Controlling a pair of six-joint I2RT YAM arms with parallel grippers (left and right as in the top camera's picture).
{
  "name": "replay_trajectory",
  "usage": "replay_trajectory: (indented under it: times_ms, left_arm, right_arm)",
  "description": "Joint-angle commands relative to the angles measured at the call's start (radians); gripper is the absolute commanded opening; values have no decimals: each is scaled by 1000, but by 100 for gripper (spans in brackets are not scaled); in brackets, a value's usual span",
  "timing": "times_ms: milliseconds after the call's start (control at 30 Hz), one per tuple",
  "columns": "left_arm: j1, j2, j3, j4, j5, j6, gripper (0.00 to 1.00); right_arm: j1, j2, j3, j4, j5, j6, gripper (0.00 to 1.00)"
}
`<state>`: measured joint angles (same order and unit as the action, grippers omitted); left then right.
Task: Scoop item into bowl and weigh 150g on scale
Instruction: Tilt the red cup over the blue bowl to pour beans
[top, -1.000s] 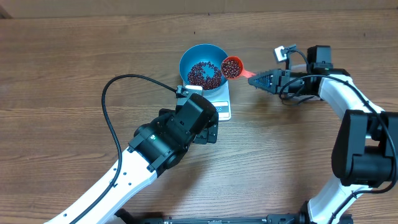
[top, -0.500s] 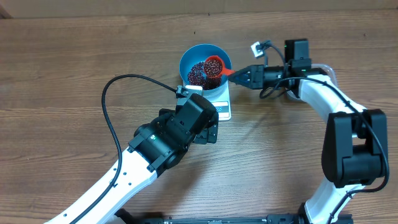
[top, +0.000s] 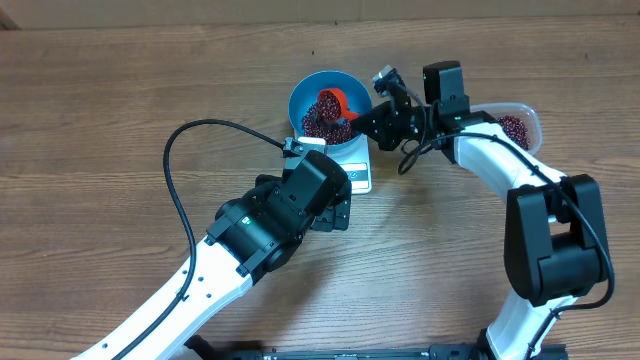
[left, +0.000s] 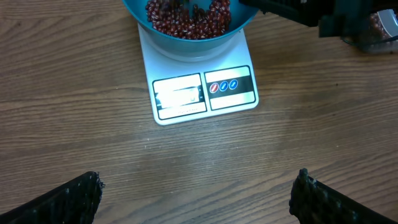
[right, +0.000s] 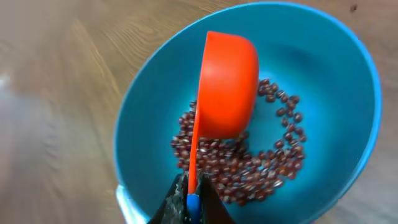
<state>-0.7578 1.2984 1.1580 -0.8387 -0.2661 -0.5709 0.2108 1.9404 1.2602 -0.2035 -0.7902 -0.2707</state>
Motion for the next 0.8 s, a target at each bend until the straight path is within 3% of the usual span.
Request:
replay_trajectory:
  times_ms: [0, 100, 267, 767]
  left_arm:
    - [-2, 4, 3, 1, -10, -13, 100]
    - [-2, 4, 3, 2, -10, -13, 100]
    - [-2, 4, 3, 1, -10, -13, 100]
    - [-2, 4, 3, 1, -10, -13, 100]
  right_arm:
    - [19, 2, 2, 10, 69, -294, 4]
    - [26, 2, 2, 24, 113, -449, 4]
    - [26, 1, 4, 74, 129, -576, 4]
    - [25, -154, 4, 6, 285, -576, 4]
